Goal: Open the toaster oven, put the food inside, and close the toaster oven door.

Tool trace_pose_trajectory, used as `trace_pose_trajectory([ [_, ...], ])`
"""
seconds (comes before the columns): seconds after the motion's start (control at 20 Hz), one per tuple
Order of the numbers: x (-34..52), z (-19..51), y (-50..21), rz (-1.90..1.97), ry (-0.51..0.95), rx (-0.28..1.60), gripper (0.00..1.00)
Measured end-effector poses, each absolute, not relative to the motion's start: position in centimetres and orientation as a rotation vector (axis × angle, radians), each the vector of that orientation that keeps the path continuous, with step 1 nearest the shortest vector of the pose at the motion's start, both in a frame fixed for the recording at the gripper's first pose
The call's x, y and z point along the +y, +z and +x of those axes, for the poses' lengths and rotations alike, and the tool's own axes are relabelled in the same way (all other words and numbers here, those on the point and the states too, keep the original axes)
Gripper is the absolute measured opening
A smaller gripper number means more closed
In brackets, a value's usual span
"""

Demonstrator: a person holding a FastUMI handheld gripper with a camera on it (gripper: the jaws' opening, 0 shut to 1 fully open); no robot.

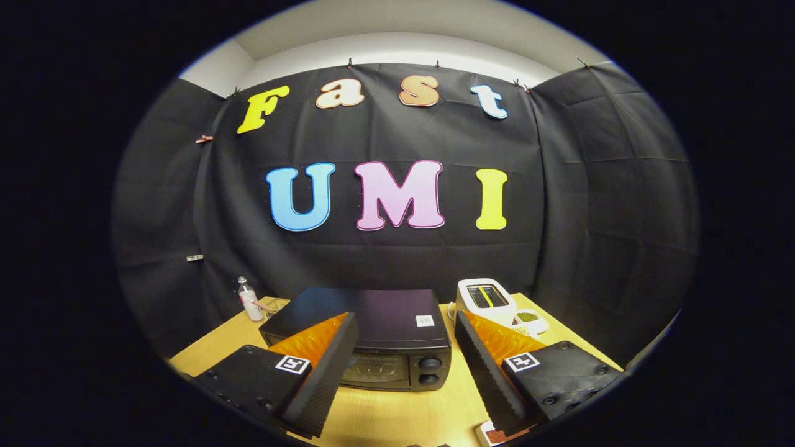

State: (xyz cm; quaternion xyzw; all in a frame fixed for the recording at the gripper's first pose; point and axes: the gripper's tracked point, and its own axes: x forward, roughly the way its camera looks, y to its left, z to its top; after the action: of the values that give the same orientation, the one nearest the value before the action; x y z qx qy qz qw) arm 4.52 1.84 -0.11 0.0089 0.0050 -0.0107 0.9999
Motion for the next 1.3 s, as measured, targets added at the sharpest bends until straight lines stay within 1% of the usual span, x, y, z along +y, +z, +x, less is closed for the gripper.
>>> trace_pose_trajectory([
  [0.4, 9.4, 7.7, -2.9, -0.009, -0.083, 0.030, 0.97],
  [0.6, 11.8, 9.5, -6.1, -0.007, -0.100, 0.090, 0.97],
  [0.75, 12.9, 10.6, -8.9, -0.013, -0.113, 0.147, 0.97],
  [0.9, 13.7, 11.6, -11.5, -0.028, -0.094, 0.209, 0.98],
  [1.05, 13.2, 12.4, -12.8, -0.019, -0.110, 0.240, 0.98],
  [1.3, 13.1, 13.4, -13.1, -0.036, -0.121, 0.235, 0.98],
])
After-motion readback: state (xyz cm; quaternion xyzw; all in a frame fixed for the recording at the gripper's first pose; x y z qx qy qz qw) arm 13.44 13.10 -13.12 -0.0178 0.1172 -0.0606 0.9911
